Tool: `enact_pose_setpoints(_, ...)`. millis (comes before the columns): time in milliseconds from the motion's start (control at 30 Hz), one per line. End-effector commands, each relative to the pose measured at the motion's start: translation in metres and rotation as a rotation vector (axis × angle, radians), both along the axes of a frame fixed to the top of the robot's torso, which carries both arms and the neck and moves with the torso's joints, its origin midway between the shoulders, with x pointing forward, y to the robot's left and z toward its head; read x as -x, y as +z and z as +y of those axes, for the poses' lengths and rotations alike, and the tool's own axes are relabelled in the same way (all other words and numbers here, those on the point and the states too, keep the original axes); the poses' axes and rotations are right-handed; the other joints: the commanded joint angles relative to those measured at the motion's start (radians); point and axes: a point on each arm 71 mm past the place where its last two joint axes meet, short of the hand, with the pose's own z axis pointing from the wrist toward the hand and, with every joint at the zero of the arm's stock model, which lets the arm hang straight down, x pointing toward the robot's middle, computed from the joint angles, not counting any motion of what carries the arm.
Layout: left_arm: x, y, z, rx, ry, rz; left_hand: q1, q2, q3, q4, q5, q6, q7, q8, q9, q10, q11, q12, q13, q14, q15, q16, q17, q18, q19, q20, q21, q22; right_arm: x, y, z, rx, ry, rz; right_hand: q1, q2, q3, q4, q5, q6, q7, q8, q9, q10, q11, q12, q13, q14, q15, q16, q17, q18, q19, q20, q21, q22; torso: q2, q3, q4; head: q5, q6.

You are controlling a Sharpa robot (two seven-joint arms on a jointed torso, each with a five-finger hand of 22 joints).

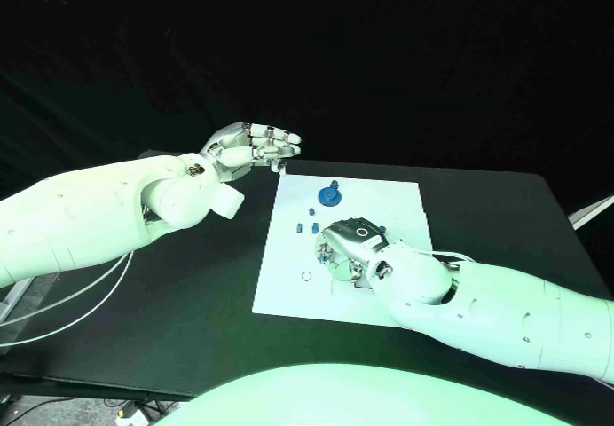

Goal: Assemble the parts on the task board

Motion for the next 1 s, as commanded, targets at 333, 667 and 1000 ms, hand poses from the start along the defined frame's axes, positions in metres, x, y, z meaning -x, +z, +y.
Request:
enact_pose_setpoints(333,0.001,0.001,-0.001,0.004,-0.006,0.000,-0.007,0.011,-0.034,0.010,0.006,-0.013,0.009,0.010,0.007,-0.021,0.004,0.010,0.013,-0.013,0.002,-0.011,-0.010,-0.010,0.003,0.003,-0.013,-0.011,-0.003,-0.002,-0.001,0.023,0.000,0.018,-0.028,0.048,0.028,-0.001,0.007,-0.012,0.008,0.019,0.027,0.016,-0.012,0.009,0.018,0.048,0.007,0.017,0.017,-0.017,0.000,0.008,0.005,0.002,0.000,0.0005,-0.0005,-0.001,0.000)
enact_pose_setpoints(667,0.000,0.001,0.000,0.002,-0.003,0.000,-0.007,0.011,-0.034,0.010,0.006,-0.013,0.009,0.011,0.007,-0.022,0.004,0.011,0.013,-0.014,0.003,-0.011,-0.010,-0.010,0.002,0.003,-0.014,-0.011,0.000,0.002,-0.003,0.002,-0.002,0.012,-0.025,0.054,0.027,-0.003,0.007,-0.003,0.005,0.026,0.033,0.025,-0.016,0.014,0.023,0.049,0.004,0.020,0.021,-0.018,0.005,0.008,0.011,0.012,0.000,0.0012,-0.0001,-0.001,0.000)
enact_pose_setpoints(1000,0.000,0.001,0.000,0.002,-0.003,0.001,-0.007,0.011,-0.034,0.010,0.006,-0.013,0.009,0.011,0.007,-0.022,0.004,0.011,0.013,-0.014,0.003,-0.011,-0.010,-0.010,0.002,0.003,-0.014,-0.011,0.003,0.009,-0.005,0.004,-0.009,0.034,-0.025,0.056,0.027,-0.004,0.008,-0.002,0.004,0.027,0.034,0.028,-0.017,0.015,0.024,0.049,0.004,0.022,0.025,-0.019,0.007,0.008,0.014,0.015,0.000,-0.0001,-0.0002,-0.001,0.000)
